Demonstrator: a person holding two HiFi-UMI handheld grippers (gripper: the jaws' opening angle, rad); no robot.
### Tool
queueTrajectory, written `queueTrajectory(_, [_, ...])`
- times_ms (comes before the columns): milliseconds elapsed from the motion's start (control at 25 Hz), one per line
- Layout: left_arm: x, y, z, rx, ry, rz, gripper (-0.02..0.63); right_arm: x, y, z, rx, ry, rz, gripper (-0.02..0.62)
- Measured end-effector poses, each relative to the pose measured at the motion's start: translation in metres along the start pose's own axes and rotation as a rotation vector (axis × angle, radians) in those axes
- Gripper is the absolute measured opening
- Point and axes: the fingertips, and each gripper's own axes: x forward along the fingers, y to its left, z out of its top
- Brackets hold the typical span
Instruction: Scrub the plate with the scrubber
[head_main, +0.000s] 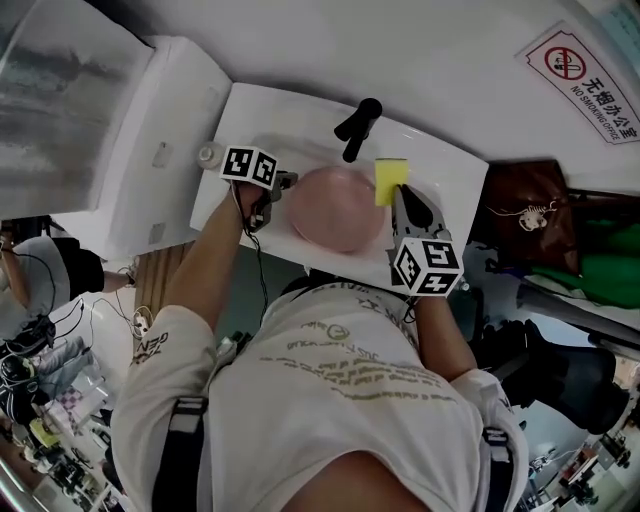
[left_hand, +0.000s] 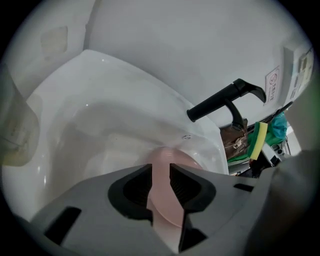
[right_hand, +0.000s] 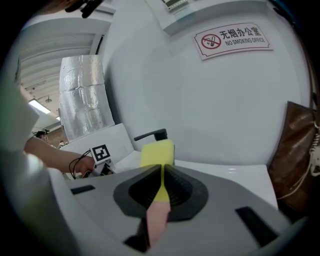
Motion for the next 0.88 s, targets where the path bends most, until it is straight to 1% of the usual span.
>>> queueTrajectory(80, [0.012, 0.005, -0.005, -0.01, 0.044, -0.003, 0.115, 0.0, -0.003, -0.001, 0.004, 0.009, -0.004, 0.038])
queueTrajectory(160, [0.023, 0.014, -0.011, -0.004, 0.103, 0.016, 0.117, 0.0, -0.006, -0.002, 0.006, 0.016, -0.009, 0.038])
queueTrajectory(280, [0.037, 0.028, -0.019, 0.001, 0.191, 0.042, 0.137, 0.0, -0.01, -0.004, 0.007, 0.024, -0.02, 0.038])
queueTrajectory(360, [0.046, 0.035, -0.024, -0.012, 0.235, 0.039, 0.149, -0.001, -0.012, -0.005, 0.008, 0.029, -0.026, 0.038])
queueTrajectory(400, [0.05, 0.037, -0.026, -0.032, 0.253, 0.027, 0.154, -0.001, -0.013, -0.005, 0.01, 0.031, -0.029, 0.038])
queueTrajectory(480, [0.059, 0.038, -0.031, -0.103, 0.279, -0.015, 0.176, -0.002, -0.014, -0.007, 0.016, 0.036, -0.035, 0.038])
queueTrajectory(560, [0.065, 0.037, -0.036, -0.182, 0.29, -0.064, 0.178, -0.004, -0.016, -0.007, 0.022, 0.038, -0.043, 0.038])
queueTrajectory(600, [0.068, 0.035, -0.038, -0.206, 0.298, -0.081, 0.176, -0.005, -0.017, -0.008, 0.025, 0.039, -0.048, 0.038])
queueTrajectory(640, [0.07, 0.034, -0.042, -0.218, 0.312, -0.093, 0.176, -0.006, -0.018, -0.008, 0.027, 0.04, -0.053, 0.038])
queueTrajectory(800, [0.078, 0.029, -0.056, -0.222, 0.38, -0.113, 0.175, -0.011, -0.023, -0.01, 0.033, 0.048, -0.073, 0.038])
queueTrajectory(840, [0.079, 0.027, -0.058, -0.224, 0.394, -0.117, 0.165, -0.012, -0.024, -0.011, 0.034, 0.05, -0.076, 0.038])
queueTrajectory(880, [0.079, 0.026, -0.06, -0.222, 0.405, -0.119, 0.137, -0.013, -0.024, -0.011, 0.036, 0.052, -0.078, 0.038])
